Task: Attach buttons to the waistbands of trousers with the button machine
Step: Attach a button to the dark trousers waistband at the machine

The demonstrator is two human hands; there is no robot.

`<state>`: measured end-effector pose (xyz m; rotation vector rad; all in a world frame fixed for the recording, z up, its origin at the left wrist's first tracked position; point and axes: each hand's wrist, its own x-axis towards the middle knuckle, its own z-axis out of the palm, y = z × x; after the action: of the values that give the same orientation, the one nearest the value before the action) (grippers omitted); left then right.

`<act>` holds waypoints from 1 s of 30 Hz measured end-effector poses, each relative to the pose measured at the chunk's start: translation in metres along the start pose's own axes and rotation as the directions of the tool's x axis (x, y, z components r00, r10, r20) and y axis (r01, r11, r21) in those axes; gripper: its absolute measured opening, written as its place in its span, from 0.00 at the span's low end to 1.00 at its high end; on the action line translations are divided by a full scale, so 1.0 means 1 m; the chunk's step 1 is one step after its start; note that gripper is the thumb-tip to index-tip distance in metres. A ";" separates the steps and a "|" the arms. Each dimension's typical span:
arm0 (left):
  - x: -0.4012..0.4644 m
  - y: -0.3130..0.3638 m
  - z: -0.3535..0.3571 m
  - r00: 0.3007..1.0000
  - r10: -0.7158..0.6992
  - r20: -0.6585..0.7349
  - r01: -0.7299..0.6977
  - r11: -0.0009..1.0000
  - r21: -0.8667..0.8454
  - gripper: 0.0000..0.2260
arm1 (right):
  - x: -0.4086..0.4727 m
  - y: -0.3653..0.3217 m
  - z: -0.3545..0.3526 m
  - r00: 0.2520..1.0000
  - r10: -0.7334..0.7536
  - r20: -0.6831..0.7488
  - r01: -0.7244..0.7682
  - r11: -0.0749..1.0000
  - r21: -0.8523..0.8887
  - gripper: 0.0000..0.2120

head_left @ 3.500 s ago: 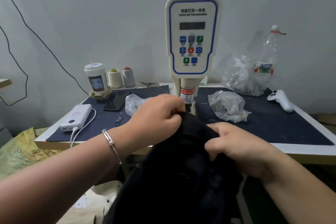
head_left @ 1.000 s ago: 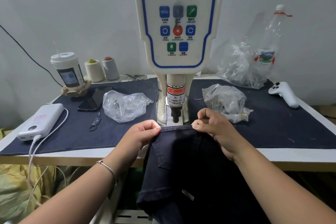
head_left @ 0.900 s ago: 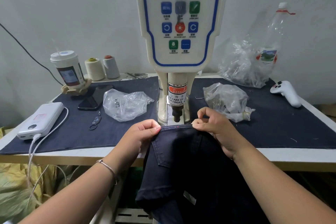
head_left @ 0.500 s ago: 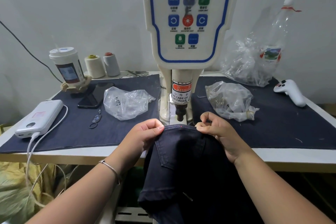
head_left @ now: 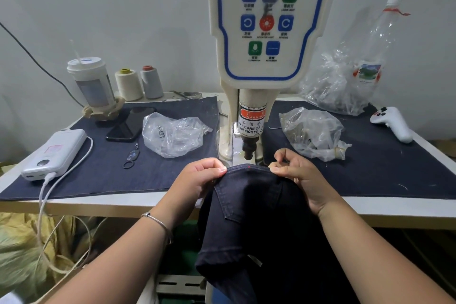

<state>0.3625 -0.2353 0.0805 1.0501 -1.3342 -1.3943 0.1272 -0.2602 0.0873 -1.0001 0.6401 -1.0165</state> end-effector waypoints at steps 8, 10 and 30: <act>0.001 0.001 0.003 1.000 -0.016 -0.003 0.016 0.997 -0.076 0.08 | 0.004 0.003 -0.006 1.000 0.009 0.005 -0.009 0.999 0.037 0.12; 0.000 0.002 0.003 1.000 -0.006 -0.003 0.006 0.998 -0.064 0.08 | 0.004 0.003 -0.007 1.000 0.010 0.004 -0.010 0.999 0.036 0.12; 0.000 0.004 0.008 0.998 0.007 -0.063 -0.012 0.997 -0.077 0.14 | 0.004 0.004 -0.007 1.000 0.011 0.003 -0.011 0.999 0.049 0.12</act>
<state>0.3551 -0.2334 0.0846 1.0260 -1.2287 -1.3840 0.1244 -0.2660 0.0804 -0.9543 0.6152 -1.0164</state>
